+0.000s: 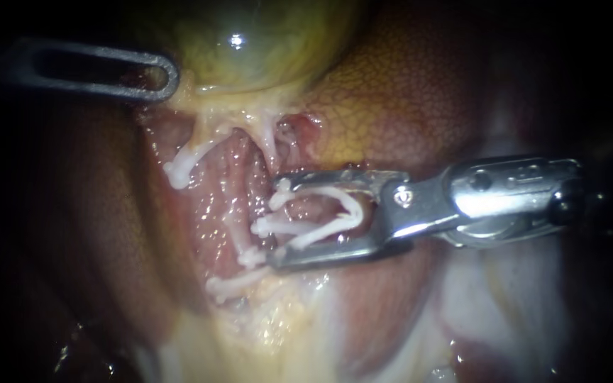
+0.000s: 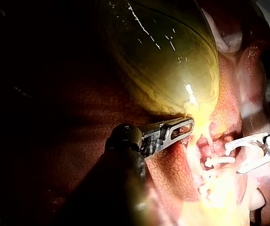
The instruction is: Clipping third clip right tube
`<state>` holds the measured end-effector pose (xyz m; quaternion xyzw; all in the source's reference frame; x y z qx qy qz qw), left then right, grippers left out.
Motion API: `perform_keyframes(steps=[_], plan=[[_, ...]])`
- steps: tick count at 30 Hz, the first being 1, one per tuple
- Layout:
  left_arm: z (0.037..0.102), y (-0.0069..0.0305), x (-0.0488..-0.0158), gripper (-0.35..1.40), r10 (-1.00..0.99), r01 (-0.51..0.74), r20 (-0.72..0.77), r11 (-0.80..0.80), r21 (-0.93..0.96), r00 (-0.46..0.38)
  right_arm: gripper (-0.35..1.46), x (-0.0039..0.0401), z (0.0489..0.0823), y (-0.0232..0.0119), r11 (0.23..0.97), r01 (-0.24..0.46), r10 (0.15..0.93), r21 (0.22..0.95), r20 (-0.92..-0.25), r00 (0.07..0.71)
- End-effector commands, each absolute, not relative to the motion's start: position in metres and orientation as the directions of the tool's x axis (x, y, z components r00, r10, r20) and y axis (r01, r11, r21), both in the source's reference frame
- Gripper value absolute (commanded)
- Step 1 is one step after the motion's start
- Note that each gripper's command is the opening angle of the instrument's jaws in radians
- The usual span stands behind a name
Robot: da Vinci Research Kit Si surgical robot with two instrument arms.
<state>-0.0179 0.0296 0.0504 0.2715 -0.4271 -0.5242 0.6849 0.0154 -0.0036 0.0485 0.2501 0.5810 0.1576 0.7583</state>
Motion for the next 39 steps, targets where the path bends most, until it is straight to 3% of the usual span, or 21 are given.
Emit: perform_keyframes(steps=[1, 11, 22, 28, 39], plan=[[0.0505, 0.0296, -0.0179, -0.35, -0.95, 0.486, 0.301, 0.303, 0.82, 0.086, 0.45, 0.0151, 0.0487, -0.0034, 0.822, 0.047, 0.535, 0.567, -0.798, 0.276], [0.0505, 0.0296, -0.0179, -0.35, -0.95, 0.486, 0.301, 0.303, 0.82, 0.086, 0.45, 0.0141, 0.0528, -0.0017, 0.806, 0.008, 0.566, 0.592, -0.776, 0.279], [0.0505, 0.0296, -0.0179, -0.35, -0.95, 0.486, 0.301, 0.303, 0.82, 0.086, 0.47, 0.0159, 0.0571, -0.0011, 0.774, -0.026, 0.614, 0.633, -0.739, 0.277], [0.0505, 0.0296, -0.0179, -0.35, -0.95, 0.486, 0.301, 0.303, 0.82, 0.086, 0.46, 0.0176, 0.0581, -0.0012, 0.749, -0.002, 0.64, 0.663, -0.721, 0.266], [0.0505, 0.0296, -0.0179, -0.35, -0.95, 0.486, 0.301, 0.303, 0.82, 0.086, 0.45, 0.0199, 0.0583, -0.0008, 0.714, 0.092, 0.68, 0.694, -0.719, 0.142]])
